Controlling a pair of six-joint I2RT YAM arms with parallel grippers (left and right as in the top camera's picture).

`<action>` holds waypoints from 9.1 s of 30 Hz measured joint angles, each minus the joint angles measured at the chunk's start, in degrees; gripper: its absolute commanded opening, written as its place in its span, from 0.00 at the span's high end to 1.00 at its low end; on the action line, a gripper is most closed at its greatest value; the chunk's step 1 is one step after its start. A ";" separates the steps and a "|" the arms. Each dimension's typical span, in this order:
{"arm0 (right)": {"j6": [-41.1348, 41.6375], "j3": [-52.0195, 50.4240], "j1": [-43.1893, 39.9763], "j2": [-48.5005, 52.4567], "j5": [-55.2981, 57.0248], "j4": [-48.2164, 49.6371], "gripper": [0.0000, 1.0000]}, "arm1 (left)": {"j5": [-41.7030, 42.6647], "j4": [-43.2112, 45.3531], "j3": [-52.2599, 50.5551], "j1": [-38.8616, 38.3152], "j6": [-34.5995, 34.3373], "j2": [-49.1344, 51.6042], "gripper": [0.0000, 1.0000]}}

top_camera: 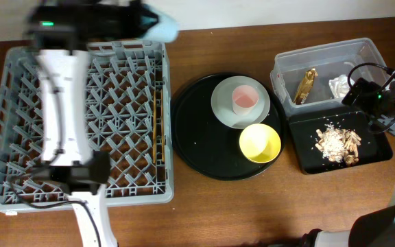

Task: Sort waste into correct bins and load items into the dishwasher rack
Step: 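Carry the blue cup into the dish rack and set it down, then release the blue cup and lift the left gripper away, then reach the left gripper to the pink cup on the white plate and grasp it, then carry the pink cup over the dish rack and lower it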

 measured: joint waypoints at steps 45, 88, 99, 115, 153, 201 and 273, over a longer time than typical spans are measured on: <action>0.02 0.00 0.00 0.00 -0.02 0.00 0.01 | 15.82 3.63 -37.92 15.98 13.20 11.30 0.68; -0.02 0.00 0.00 0.00 -0.02 0.02 0.01 | -45.31 -11.69 -22.91 -4.09 -0.46 7.96 1.00; 0.00 0.00 0.00 0.00 0.00 0.02 0.01 | -48.92 -3.72 -24.17 -3.50 -0.83 7.21 1.00; 0.00 0.00 0.00 0.00 0.00 0.02 0.01 | -37.97 -13.94 -6.27 -12.81 -1.68 1.31 0.52; 0.00 0.00 0.00 0.00 0.00 0.02 0.01 | -56.41 37.42 -46.47 -45.48 -1.64 1.33 0.73; 0.00 0.00 0.00 0.00 0.00 0.02 0.01 | -60.87 17.42 -34.88 -43.91 -1.14 -1.79 1.00; 0.00 0.00 0.00 0.00 -0.02 0.02 0.01 | 25.75 -9.22 -64.98 24.70 34.86 -21.84 1.00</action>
